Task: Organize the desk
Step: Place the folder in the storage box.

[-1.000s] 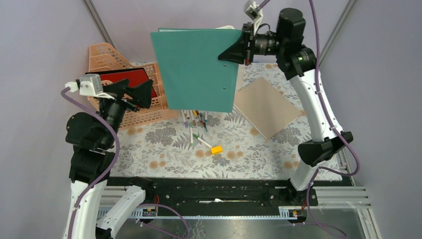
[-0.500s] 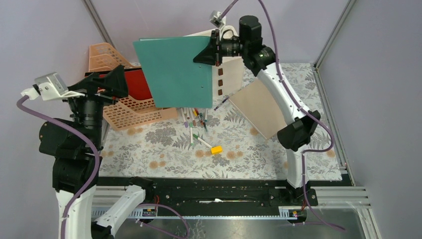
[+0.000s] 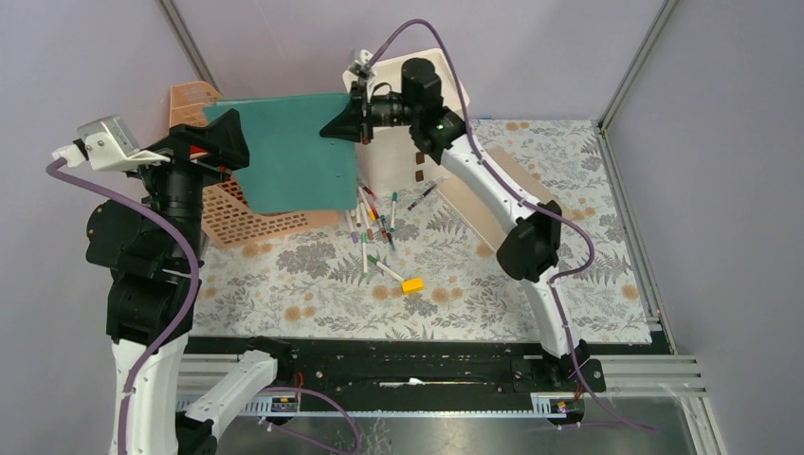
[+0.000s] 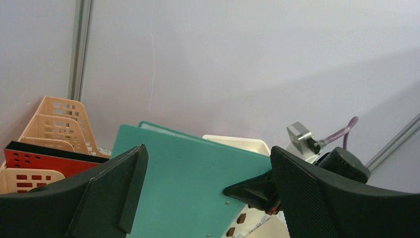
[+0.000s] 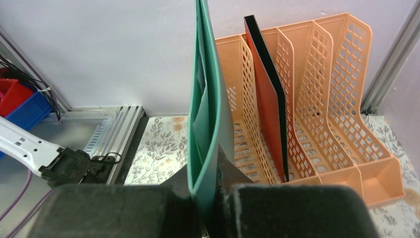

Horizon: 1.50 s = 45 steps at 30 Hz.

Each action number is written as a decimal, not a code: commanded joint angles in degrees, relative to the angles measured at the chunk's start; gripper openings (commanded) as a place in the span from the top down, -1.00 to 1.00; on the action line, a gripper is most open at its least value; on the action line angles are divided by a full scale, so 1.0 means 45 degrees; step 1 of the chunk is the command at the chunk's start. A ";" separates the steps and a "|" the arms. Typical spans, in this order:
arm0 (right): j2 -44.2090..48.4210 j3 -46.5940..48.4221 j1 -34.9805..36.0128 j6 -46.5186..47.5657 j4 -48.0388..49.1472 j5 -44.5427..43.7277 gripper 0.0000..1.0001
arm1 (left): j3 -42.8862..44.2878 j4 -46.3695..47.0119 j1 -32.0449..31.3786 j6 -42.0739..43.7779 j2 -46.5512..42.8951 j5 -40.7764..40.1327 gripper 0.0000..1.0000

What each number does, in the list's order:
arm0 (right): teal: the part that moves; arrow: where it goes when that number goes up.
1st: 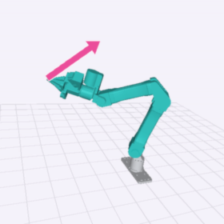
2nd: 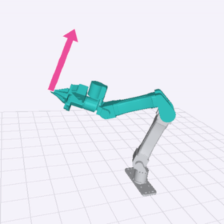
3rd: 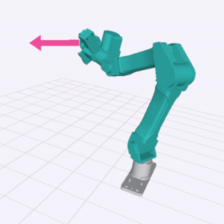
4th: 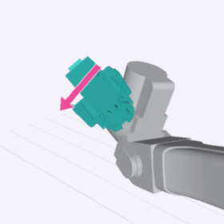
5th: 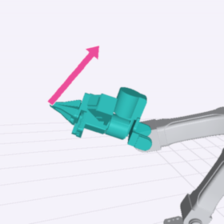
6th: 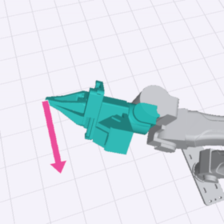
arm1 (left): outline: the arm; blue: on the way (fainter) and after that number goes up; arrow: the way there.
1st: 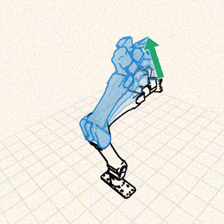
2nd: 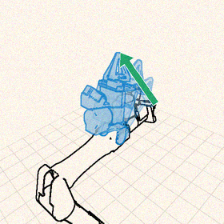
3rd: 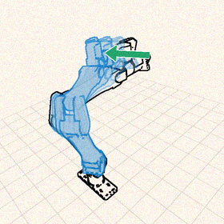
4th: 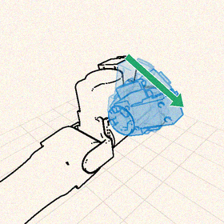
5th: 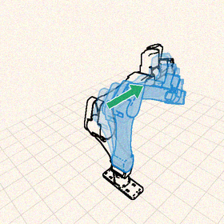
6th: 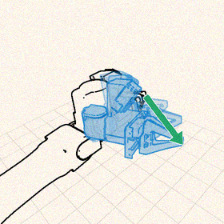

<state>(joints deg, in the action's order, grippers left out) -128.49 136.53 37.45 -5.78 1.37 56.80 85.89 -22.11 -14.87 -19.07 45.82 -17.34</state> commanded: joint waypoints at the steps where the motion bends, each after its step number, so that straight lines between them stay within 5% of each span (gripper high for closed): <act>1: -0.0355 0.1182 0.0647 0.0409 0.2174 -0.0595 1.00 | 0.0586 0.0980 0.0063 0.0668 0.0116 -0.0193 -0.97; 10: -0.1122 0.1791 0.1106 0.1172 0.2934 -0.1314 1.00 | 0.1278 0.0891 0.0066 0.1264 0.0709 -0.0140 -0.97; 18: 0.0611 -0.0050 0.0834 0.1402 0.3164 -0.0427 1.00 | 0.1165 0.1045 0.0063 0.2065 0.0865 -0.0322 -0.98; 45: 0.0125 0.1222 0.0662 0.1663 0.2880 -0.0953 1.00 | 0.1195 0.1640 0.0073 0.3645 0.1510 0.0005 -0.97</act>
<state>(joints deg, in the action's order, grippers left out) -131.28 139.55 40.45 1.04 9.72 53.01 90.08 -17.89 -14.87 -4.38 52.56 -17.82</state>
